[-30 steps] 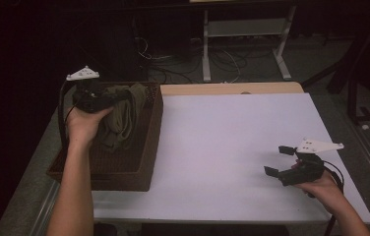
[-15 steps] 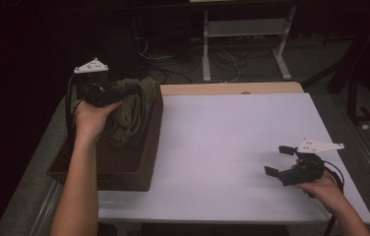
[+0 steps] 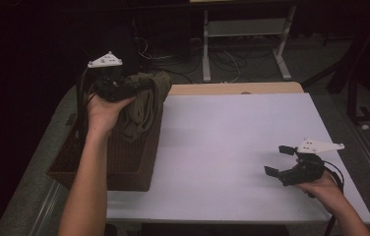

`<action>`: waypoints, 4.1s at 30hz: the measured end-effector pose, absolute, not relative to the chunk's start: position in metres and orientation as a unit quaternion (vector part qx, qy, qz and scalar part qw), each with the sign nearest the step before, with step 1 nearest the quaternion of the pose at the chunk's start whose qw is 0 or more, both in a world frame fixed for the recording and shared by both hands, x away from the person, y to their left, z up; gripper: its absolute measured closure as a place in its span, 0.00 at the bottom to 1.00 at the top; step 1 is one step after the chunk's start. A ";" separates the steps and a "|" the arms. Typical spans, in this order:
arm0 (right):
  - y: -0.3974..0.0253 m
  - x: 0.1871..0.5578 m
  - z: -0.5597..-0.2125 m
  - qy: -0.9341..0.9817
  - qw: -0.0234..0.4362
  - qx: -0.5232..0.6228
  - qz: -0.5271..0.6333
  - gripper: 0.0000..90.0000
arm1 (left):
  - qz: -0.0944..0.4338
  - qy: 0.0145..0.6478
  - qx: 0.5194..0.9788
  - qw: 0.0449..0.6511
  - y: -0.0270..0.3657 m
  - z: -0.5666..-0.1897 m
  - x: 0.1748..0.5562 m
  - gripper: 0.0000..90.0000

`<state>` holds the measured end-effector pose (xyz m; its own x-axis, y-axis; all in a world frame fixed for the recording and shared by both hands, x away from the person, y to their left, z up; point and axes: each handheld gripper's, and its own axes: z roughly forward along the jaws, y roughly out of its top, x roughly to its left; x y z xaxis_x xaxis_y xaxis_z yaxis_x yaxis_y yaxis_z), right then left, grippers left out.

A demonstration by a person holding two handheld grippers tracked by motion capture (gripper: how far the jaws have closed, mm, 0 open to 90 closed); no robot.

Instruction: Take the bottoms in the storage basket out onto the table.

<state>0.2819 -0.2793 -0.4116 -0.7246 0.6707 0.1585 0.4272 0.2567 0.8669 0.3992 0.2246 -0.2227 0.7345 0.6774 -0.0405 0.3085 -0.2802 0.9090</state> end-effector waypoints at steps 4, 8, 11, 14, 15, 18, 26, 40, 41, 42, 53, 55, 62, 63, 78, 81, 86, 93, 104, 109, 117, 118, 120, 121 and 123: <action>-0.280 0.282 -0.411 0.782 0.122 0.351 0.500 0.01 | 0.179 0.309 0.781 0.513 0.215 -0.219 0.400 0.86; -0.280 0.282 -0.411 0.782 0.123 0.351 0.501 0.01 | 0.180 0.301 0.783 0.513 0.207 -0.215 0.401 0.86; -0.280 0.282 -0.411 0.782 0.123 0.351 0.501 0.01 | 0.177 0.295 0.785 0.515 0.199 -0.213 0.401 0.86; -0.280 0.282 -0.411 0.781 0.123 0.351 0.502 0.01 | 0.172 0.288 0.788 0.517 0.190 -0.215 0.402 0.86; -0.280 0.282 -0.411 0.781 0.123 0.351 0.502 0.01 | 0.170 0.286 0.789 0.517 0.187 -0.216 0.402 0.86; -0.280 0.282 -0.411 0.780 0.122 0.352 0.502 0.01 | 0.164 0.280 0.792 0.517 0.178 -0.219 0.403 0.86; -0.281 0.282 -0.411 0.780 0.121 0.352 0.503 0.01 | 0.150 0.263 0.803 0.513 0.153 -0.227 0.405 0.86; -0.282 0.282 -0.411 0.781 0.121 0.350 0.503 0.01 | 0.146 0.246 0.819 0.498 0.117 -0.245 0.404 0.86; -0.282 0.282 -0.411 0.781 0.121 0.350 0.503 0.01 | 0.145 0.245 0.820 0.496 0.114 -0.247 0.404 0.86; -0.282 0.282 -0.411 0.781 0.121 0.350 0.503 0.01 | 0.144 0.245 0.821 0.495 0.113 -0.248 0.404 0.86; -0.282 0.282 -0.411 0.782 0.120 0.349 0.502 0.01 | 0.139 0.241 0.833 0.478 0.089 -0.269 0.403 0.86; -0.282 0.282 -0.411 0.782 0.120 0.349 0.502 0.01 | 0.141 0.241 0.834 0.476 0.084 -0.273 0.403 0.86; -0.282 0.282 -0.411 0.782 0.120 0.348 0.503 0.01 | 0.139 0.242 0.841 0.463 0.070 -0.288 0.404 0.86; -0.282 0.282 -0.411 0.782 0.119 0.348 0.503 0.01 | 0.141 0.239 0.845 0.457 0.068 -0.291 0.404 0.86; -0.282 0.282 -0.411 0.783 0.118 0.346 0.503 0.01 | 0.143 0.243 0.857 0.431 0.045 -0.321 0.411 0.86; -0.282 0.282 -0.411 0.783 0.118 0.346 0.503 0.01 | 0.143 0.243 0.863 0.419 0.040 -0.331 0.414 0.85; -0.282 0.282 -0.411 0.783 0.117 0.347 0.503 0.01 | 0.135 0.247 0.866 0.413 0.034 -0.344 0.417 0.85; -0.281 0.282 -0.412 0.784 0.116 0.346 0.502 0.01 | 0.117 0.244 0.872 0.407 0.023 -0.357 0.418 0.85; -0.281 0.282 -0.412 0.784 0.114 0.346 0.502 0.01 | 0.092 0.233 0.881 0.402 0.004 -0.376 0.413 0.84; -0.281 0.282 -0.413 0.784 0.114 0.347 0.502 0.01 | 0.080 0.227 0.886 0.396 -0.006 -0.386 0.409 0.82; -0.281 0.282 -0.413 0.784 0.114 0.346 0.502 0.01 | 0.058 0.225 0.889 0.395 -0.016 -0.396 0.405 0.76; -0.281 0.282 -0.413 0.784 0.113 0.346 0.502 0.01 | 0.055 0.227 0.888 0.395 -0.018 -0.398 0.404 0.74; -0.281 0.282 -0.413 0.784 0.114 0.346 0.502 0.01 | 0.052 0.227 0.889 0.394 -0.020 -0.401 0.403 0.69; -0.281 0.282 -0.413 0.784 0.113 0.347 0.502 0.01 | 0.048 0.227 0.890 0.393 -0.021 -0.402 0.402 0.66; -0.280 0.282 -0.413 0.784 0.113 0.346 0.502 0.01 | 0.036 0.230 0.888 0.396 -0.023 -0.406 0.401 0.60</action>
<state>0.2821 -0.2804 -0.4130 -0.7353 0.6562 0.1698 0.4286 0.2560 0.8664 0.4012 -0.0230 -0.4060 0.8918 0.4365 -0.1189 0.3802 -0.5806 0.7199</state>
